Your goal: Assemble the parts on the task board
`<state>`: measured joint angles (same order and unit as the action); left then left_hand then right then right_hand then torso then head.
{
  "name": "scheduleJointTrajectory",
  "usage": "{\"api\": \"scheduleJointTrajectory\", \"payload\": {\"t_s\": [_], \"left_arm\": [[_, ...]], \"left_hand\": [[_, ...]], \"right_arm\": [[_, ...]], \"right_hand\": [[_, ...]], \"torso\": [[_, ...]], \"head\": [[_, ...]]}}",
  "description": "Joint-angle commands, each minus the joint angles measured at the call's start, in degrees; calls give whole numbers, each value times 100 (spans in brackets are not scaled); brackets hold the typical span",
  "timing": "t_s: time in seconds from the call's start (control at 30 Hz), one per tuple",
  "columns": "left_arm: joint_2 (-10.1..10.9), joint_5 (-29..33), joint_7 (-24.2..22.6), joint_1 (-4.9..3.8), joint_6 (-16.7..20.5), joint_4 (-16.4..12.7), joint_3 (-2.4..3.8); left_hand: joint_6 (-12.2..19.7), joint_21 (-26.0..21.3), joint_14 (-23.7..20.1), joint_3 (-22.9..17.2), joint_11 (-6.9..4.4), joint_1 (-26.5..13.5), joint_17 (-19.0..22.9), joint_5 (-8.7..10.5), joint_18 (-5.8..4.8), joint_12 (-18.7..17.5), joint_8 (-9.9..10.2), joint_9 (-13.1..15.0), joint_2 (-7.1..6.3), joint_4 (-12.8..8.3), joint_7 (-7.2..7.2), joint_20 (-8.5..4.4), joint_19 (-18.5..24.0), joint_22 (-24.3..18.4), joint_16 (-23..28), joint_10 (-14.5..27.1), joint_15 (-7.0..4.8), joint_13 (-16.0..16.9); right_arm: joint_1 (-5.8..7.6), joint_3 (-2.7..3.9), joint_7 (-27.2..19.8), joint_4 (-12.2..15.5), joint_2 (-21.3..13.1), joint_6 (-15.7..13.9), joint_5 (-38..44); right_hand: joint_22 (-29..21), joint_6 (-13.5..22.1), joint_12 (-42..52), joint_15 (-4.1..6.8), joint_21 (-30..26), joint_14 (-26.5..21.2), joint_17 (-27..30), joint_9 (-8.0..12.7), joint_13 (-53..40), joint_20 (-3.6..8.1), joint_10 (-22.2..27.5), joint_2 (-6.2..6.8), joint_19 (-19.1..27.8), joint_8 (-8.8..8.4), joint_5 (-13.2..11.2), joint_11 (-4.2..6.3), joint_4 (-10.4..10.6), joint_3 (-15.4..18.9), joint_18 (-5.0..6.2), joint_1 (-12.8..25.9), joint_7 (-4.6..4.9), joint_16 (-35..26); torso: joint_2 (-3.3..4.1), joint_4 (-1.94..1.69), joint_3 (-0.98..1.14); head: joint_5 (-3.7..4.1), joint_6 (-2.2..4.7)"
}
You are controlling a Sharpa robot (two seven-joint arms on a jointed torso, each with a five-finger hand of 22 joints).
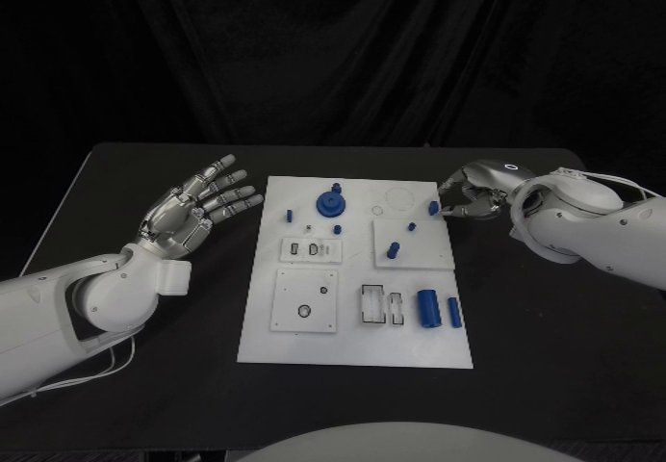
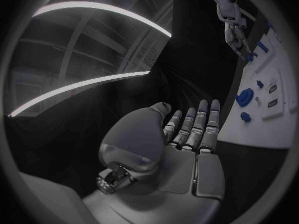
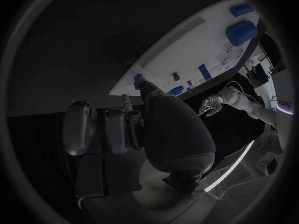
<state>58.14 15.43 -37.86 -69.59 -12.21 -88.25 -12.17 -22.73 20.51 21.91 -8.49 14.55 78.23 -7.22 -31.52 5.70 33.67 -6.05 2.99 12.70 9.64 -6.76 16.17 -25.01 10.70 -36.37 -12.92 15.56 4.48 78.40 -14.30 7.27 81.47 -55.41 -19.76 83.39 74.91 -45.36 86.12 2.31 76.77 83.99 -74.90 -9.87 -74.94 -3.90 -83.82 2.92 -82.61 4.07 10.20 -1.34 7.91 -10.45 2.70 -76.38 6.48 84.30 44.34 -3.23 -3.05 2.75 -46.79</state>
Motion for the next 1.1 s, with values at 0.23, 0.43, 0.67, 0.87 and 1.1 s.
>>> {"api": "scheduleJointTrajectory", "payload": {"t_s": [0.23, 0.43, 0.67, 0.87, 1.1], "left_arm": [[-12, 24, 4, 18, -109, -1, 5], [-14, 24, 17, 25, -119, 6, 5], [-22, 24, 24, 39, -136, 9, 5], [-20, 25, 35, 50, -135, 16, 5], [-23, 25, 51, 61, -145, 23, 5]], "left_hand": [[-31, 24, -52, -44, 31, -62, 9, -17, -85, 24, -28, 6, 13, 1, -1, 12, 39, 8, -35, -25, -5, -1], [-31, 24, -52, -44, 31, -62, 9, -17, -85, 24, -28, 6, 13, 1, -1, 12, 39, 8, -35, -25, -5, -1], [-25, 25, -56, -55, 33, -69, 11, -17, -86, 26, -27, 5, 11, -2, 0, 11, 42, 8, -38, -25, -4, -1], [-25, 25, -56, -55, 33, -69, 11, -17, -86, 26, -27, 5, 11, -2, 0, 11, 42, 8, -38, -25, -4, -1], [-25, 25, -56, -55, 33, -69, 11, -17, -86, 26, -27, 5, 11, -2, 0, 11, 42, 8, -38, -25, -4, -1]], "right_arm": [[-58, 3, -70, -104, 105, 53, 7], [-89, 3, -124, -145, 159, 34, 7], [-116, 3, -157, -177, 204, 29, 7], [-126, 4, -183, -225, 247, 22, 7], [-144, 4, -223, -284, 316, 7, 7]], "right_hand": [[772, -91, -17, 7, -63, 347, -883, -4, -722, -3, 28, 18, 72, 55, 63, 4, -19, -5, 101, -62, 44, -63], [767, -162, -12, 3, -80, 341, -864, -19, -731, -7, 21, 24, 75, 91, 58, -2, -10, 4, 104, -64, 49, -83], [755, -184, -14, 1, -110, 332, -838, -25, -726, -9, 24, 34, 87, 101, 8, -6, 7, 22, 110, -48, 53, -109], [745, -256, -17, -2, -137, 322, -812, -47, -722, -12, 29, 27, 95, 139, -2, -7, 11, 23, 115, -62, 51, -137], [742, -273, -14, -1, -146, 319, -804, -53, -727, -12, 25, 27, 98, 148, -3, -5, 13, 24, 117, -63, 48, -145]], "torso": [[-13, 12, -13], [-12, 9, -14], [-8, 0, -11], [-7, 9, -12], [-10, 12, -15]], "head": [[-14, -17], [-18, -30], [-2, -29], [-10, -37], [-17, -54]]}}
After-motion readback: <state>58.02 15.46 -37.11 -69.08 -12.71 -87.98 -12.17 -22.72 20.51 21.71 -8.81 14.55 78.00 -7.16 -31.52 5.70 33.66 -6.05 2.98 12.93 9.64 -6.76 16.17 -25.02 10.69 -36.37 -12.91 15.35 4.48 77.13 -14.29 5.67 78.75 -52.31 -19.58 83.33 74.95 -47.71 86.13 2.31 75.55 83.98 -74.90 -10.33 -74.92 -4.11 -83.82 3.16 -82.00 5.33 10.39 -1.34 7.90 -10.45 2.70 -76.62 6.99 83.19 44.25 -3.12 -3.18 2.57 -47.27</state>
